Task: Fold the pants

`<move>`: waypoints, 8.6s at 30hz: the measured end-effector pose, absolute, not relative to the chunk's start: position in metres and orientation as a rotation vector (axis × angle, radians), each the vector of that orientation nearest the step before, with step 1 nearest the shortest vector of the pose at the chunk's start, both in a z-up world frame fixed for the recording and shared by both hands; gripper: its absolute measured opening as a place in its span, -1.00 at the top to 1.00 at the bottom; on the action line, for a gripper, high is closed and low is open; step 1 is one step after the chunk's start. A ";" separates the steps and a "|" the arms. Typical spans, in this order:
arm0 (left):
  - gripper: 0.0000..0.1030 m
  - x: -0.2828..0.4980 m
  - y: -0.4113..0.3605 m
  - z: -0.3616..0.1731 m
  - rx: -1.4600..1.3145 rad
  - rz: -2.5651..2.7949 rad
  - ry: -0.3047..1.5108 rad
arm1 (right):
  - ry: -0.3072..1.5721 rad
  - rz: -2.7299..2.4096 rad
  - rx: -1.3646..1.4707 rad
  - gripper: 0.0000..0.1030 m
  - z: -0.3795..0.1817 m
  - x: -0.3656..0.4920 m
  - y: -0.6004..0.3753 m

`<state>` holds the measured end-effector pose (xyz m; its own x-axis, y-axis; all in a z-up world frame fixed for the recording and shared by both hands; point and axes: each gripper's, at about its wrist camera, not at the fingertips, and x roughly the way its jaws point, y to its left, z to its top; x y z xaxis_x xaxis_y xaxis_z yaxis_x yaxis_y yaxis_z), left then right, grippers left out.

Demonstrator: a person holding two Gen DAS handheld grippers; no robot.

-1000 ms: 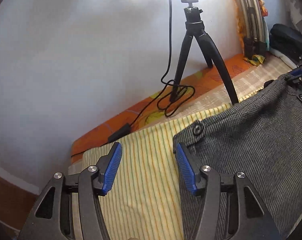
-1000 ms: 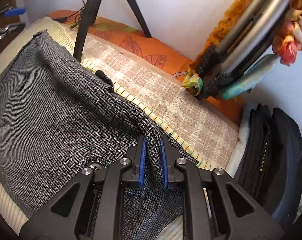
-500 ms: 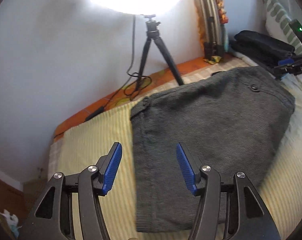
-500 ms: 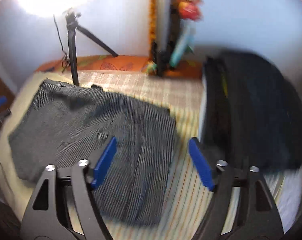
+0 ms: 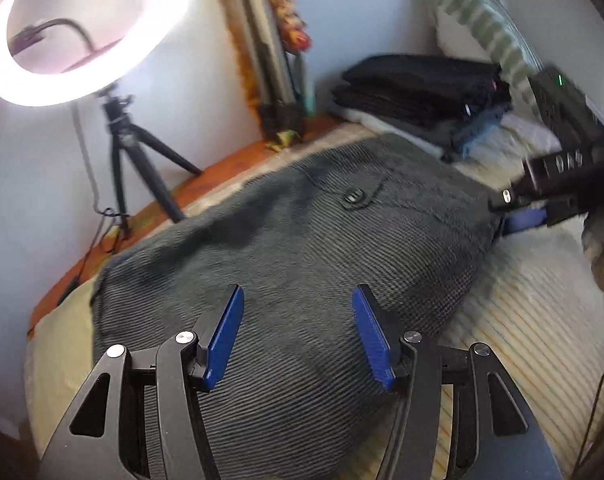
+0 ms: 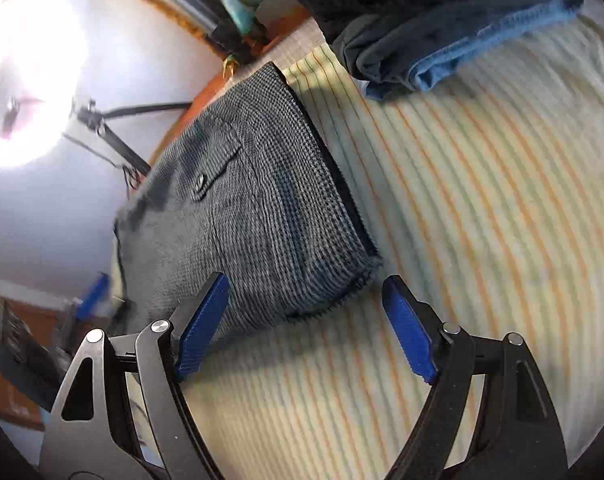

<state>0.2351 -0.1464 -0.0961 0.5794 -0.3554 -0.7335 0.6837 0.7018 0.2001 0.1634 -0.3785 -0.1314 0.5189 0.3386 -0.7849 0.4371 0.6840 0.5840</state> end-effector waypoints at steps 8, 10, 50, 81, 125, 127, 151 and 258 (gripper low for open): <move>-0.11 0.236 -0.158 -0.128 0.527 -0.650 0.760 | 0.973 -0.104 0.851 -0.58 -0.134 0.178 -0.371; -0.10 0.239 -0.156 -0.122 0.500 -0.663 0.806 | 0.950 -0.131 0.801 -0.47 -0.133 0.178 -0.363; -0.12 0.248 -0.156 -0.114 0.439 -0.452 0.705 | 0.852 -0.093 0.917 -0.06 -0.144 0.166 -0.365; -0.07 0.207 -0.123 -0.096 0.330 -0.418 0.744 | 0.719 -0.010 0.676 0.76 -0.073 0.183 -0.339; -0.08 0.221 0.173 -0.030 -0.249 0.147 0.669 | 0.943 0.463 -0.006 0.79 -0.090 0.264 -0.011; -0.08 0.220 0.176 -0.029 -0.255 0.151 0.665 | 0.962 0.465 -0.032 0.79 -0.101 0.264 -0.002; -0.08 0.223 0.096 -0.045 -0.161 -0.072 0.775 | 0.881 0.484 0.282 0.13 -0.072 0.223 -0.166; 0.34 0.245 0.067 -0.111 -0.452 -0.141 0.891 | 0.978 0.517 0.503 0.68 -0.107 0.325 -0.194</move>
